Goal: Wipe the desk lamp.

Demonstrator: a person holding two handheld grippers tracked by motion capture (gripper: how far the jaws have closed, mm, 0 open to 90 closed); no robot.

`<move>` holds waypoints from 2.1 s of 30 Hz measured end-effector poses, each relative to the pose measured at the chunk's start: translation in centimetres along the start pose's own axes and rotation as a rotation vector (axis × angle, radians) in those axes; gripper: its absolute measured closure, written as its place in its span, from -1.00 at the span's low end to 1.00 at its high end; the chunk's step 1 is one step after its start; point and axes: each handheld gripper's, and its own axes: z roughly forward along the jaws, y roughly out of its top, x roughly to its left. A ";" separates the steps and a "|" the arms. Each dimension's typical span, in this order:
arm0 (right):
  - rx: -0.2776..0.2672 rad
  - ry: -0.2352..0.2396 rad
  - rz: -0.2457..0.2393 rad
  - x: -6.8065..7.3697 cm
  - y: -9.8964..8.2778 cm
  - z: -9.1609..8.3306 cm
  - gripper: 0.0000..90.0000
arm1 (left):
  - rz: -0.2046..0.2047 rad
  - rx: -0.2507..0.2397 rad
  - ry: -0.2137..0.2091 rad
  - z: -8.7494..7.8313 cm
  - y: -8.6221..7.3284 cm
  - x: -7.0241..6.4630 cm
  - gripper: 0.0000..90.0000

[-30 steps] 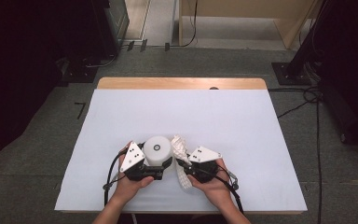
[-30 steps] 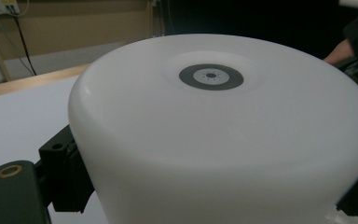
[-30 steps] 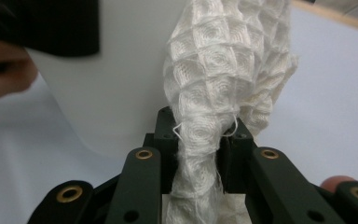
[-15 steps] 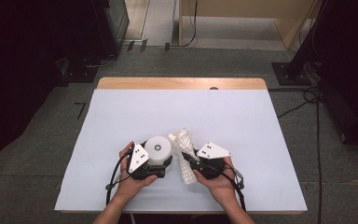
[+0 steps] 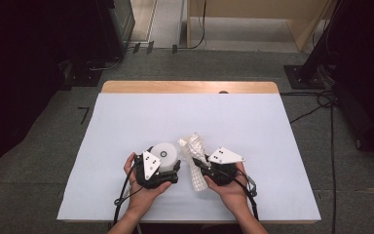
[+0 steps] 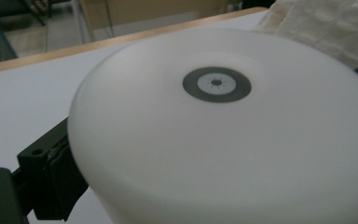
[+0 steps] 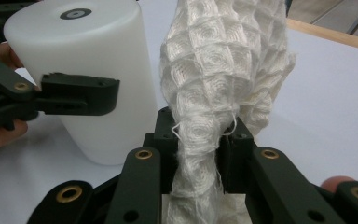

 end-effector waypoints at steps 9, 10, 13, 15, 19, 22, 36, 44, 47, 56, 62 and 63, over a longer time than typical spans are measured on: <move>0.012 0.016 -0.015 0.5 -0.3 0.6 0.61 | -0.062 -0.055 -0.158 -0.7 0.5 1.2 -0.81; 0.016 0.020 -0.019 0.6 -0.4 0.7 0.61 | -0.069 -0.073 -0.189 -1.0 0.7 1.5 -0.81; 0.020 0.031 -0.025 1.1 -0.4 0.9 0.61 | -0.065 -0.119 -0.243 -1.5 1.1 1.9 -0.81; 0.020 0.040 -0.034 1.3 -0.4 1.0 0.61 | -0.049 -0.123 -0.272 -1.6 1.1 1.9 -0.81; 0.010 0.041 -0.045 1.8 -0.3 1.0 0.61 | -0.001 -0.104 -0.304 -1.4 0.8 1.2 -0.81; -0.017 0.035 -0.043 1.6 0.0 0.5 0.61 | 0.028 -0.085 -0.321 -1.1 0.7 0.7 -0.81; 0.021 0.053 -0.052 1.8 -0.2 1.0 0.61 | 0.020 -0.140 -0.317 -2.0 1.4 1.8 -0.81; 0.007 0.059 -0.055 2.1 -0.1 0.9 0.61 | 0.022 -0.106 -0.321 -1.6 1.2 1.8 -0.81; -0.052 0.053 -0.059 2.0 0.4 0.0 0.61 | 0.047 -0.079 -0.332 -1.1 0.8 1.3 -0.81; -0.027 0.052 -0.057 1.9 0.1 0.3 0.61 | 0.051 -0.119 -0.334 -1.8 1.3 1.5 -0.81; 0.035 0.077 -0.059 2.2 -0.6 1.4 0.61 | 0.029 -0.146 -0.336 -2.3 1.7 2.3 -0.81; 0.022 0.072 -0.061 2.2 -0.4 1.3 0.61 | 0.031 -0.140 -0.338 -2.2 1.6 2.2 -0.81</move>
